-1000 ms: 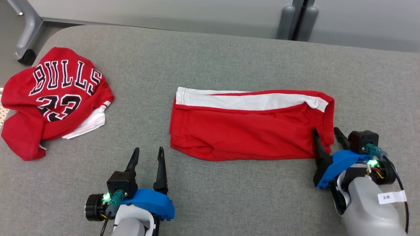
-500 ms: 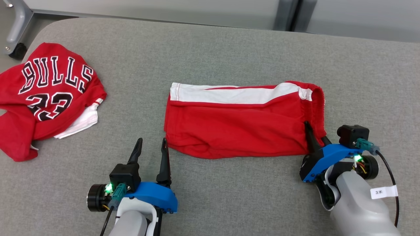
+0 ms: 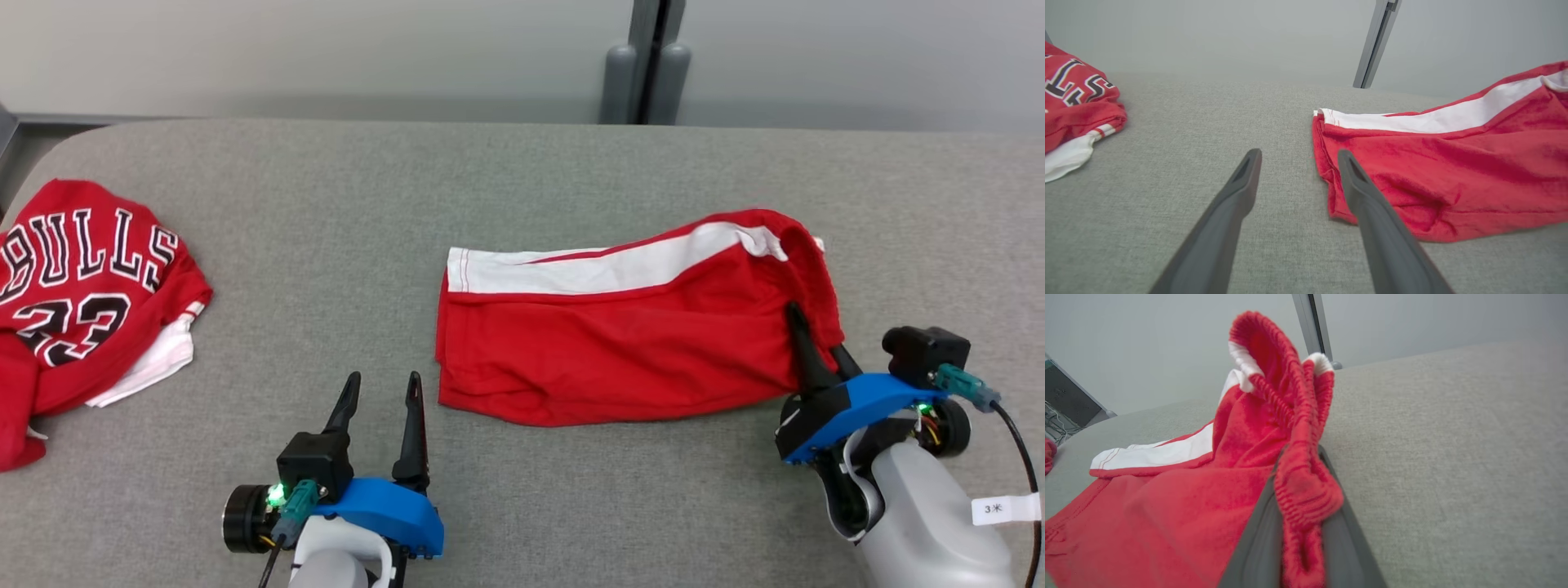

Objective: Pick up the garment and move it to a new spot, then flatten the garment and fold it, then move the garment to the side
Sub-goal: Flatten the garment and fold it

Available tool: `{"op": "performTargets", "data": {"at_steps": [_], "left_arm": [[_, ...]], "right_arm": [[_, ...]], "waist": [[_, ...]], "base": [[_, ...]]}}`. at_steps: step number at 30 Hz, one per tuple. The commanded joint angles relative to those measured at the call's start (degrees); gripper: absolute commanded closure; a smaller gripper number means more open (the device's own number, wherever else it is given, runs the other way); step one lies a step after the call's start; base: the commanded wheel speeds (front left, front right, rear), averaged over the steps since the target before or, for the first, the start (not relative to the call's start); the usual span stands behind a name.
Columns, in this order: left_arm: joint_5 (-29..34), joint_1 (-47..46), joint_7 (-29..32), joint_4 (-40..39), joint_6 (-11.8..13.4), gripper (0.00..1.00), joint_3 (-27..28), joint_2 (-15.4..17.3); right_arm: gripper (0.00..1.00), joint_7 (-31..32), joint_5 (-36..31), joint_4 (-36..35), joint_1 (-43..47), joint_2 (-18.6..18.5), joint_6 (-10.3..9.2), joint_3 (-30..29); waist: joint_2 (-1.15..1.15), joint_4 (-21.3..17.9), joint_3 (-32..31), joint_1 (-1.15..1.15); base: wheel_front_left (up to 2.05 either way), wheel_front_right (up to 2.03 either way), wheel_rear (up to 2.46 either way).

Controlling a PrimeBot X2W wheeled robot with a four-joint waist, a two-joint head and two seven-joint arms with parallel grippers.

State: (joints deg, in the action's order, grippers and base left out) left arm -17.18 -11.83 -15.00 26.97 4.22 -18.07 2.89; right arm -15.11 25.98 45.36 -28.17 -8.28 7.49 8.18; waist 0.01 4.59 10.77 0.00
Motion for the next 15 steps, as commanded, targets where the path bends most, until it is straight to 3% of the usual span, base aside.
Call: {"op": "performTargets", "data": {"at_steps": [1, 6, 15], "left_arm": [[-0.45, 0.28, -0.26, -0.07, 0.07, 0.00, -0.54, -0.01], [-1.67, -0.12, -0.27, 0.29, 0.04, 0.00, -2.53, 0.03], [-2.98, 1.16, -0.26, 0.47, 0.63, 0.00, -5.67, 0.01]], "right_arm": [[1.00, -0.06, 0.41, -1.96, -0.12, -0.45, 0.01, 1.38], [1.00, 0.02, 2.23, -4.59, -1.96, 0.64, 0.02, 6.96], [1.00, 1.87, 4.15, -1.47, -5.22, 2.42, 0.01, 13.77]], "waist": [[-0.01, -0.91, -1.05, 0.00], [-0.01, 1.15, -1.07, 0.00], [-0.01, 10.13, -1.03, 0.00]], "base": [[0.00, 0.00, 0.00], [0.00, 0.00, 0.00], [0.00, 0.00, 0.00]]}}
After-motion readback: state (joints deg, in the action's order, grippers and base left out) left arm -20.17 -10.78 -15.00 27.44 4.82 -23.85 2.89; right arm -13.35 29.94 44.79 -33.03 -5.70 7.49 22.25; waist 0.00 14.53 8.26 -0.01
